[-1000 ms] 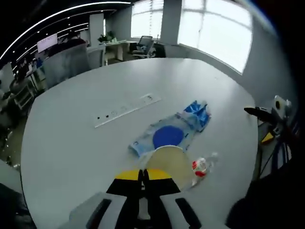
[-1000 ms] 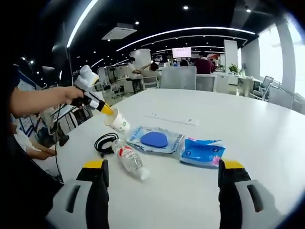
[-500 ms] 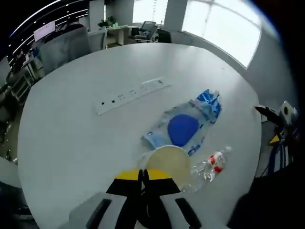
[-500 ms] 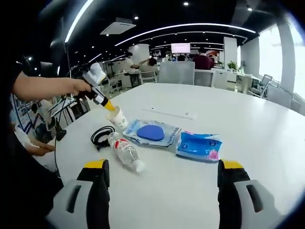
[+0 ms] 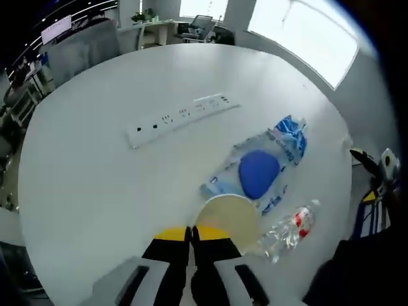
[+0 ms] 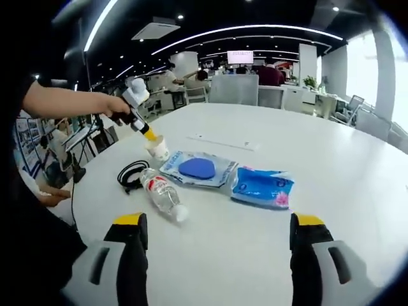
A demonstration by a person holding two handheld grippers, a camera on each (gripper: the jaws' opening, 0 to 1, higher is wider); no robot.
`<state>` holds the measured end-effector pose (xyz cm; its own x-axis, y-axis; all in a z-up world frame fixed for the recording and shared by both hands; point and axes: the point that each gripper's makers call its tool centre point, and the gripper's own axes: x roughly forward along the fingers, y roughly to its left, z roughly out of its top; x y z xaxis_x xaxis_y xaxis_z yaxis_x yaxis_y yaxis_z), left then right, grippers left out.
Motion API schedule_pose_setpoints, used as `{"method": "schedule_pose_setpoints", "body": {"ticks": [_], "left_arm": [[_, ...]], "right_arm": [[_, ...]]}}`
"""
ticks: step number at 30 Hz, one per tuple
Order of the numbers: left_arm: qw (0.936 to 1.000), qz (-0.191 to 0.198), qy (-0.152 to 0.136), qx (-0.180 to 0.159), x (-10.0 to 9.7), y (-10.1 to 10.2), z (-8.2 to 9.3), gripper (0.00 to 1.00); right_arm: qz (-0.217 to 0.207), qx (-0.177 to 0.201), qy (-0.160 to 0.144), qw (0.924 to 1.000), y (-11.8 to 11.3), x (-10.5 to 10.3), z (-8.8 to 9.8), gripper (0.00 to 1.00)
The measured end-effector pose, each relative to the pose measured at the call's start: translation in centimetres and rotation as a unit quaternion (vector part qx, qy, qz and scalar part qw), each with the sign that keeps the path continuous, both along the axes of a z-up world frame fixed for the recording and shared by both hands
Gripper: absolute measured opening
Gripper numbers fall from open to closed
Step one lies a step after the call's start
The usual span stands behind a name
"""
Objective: Arrange the tabletop items into an orderly group along one side of the table until the central work area is clear of visible clutter.
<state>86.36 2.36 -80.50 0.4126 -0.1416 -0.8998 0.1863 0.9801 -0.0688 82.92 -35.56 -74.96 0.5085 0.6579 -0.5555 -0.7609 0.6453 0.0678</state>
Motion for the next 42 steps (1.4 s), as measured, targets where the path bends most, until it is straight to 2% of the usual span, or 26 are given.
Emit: {"method": "schedule_pose_setpoints", "body": {"ticks": [4,8,14,16,20,22,27,30,35,38,42], "left_arm": [[1.0,-0.002,0.001,0.004,0.4,0.3,-0.2,0.01],[0.9997,-0.011,-0.013,0.017,0.3,0.1,0.1,0.01],[0.9994,-0.016,-0.027,0.014,0.1,-1.0,0.9,0.03],[0.9996,-0.019,-0.02,0.008,-0.3,-1.4,0.7,0.05],[0.9997,-0.016,-0.001,0.018,-1.0,-1.4,-0.1,0.07],[0.9997,-0.018,-0.001,0.017,-1.0,-1.4,-0.2,0.07],[0.9982,-0.033,-0.029,0.04,-0.3,-0.7,0.9,0.11],[0.998,-0.042,-0.038,0.029,-0.4,-1.1,1.5,0.13],[0.9958,-0.056,-0.062,0.036,0.3,-0.5,2.2,0.27],[0.9927,-0.072,-0.088,0.04,0.8,-0.5,3.0,0.31],[0.9886,-0.104,-0.099,0.044,0.8,-1.4,3.7,0.35]], "right_arm": [[-0.001,-0.001,0.001,1.0,-0.1,0.2,-0.1,0.89],[-0.002,-0.001,0.003,1.0,-0.1,0.5,-0.3,0.89],[-0.001,0.003,0.007,1.0,0.1,0.8,-0.5,0.89],[0.001,0.003,0.007,1.0,0.2,0.8,-0.5,0.89],[-0.002,0.004,0.007,1.0,0.0,0.7,-0.5,0.89],[-0.003,0.004,0.007,1.0,-0.1,0.7,-0.6,0.89],[-0.006,0.01,0.004,0.9999,-0.2,0.8,-0.5,0.89],[-0.003,0.015,-0.002,0.9999,0.2,0.9,-0.1,0.91],[-0.001,0.019,-0.008,0.9998,0.5,1.2,0.2,0.92],[0.002,0.019,-0.006,0.9998,0.6,1.3,0.2,0.92],[0.007,0.017,-0.005,0.9998,0.7,1.1,0.1,0.92]]}}
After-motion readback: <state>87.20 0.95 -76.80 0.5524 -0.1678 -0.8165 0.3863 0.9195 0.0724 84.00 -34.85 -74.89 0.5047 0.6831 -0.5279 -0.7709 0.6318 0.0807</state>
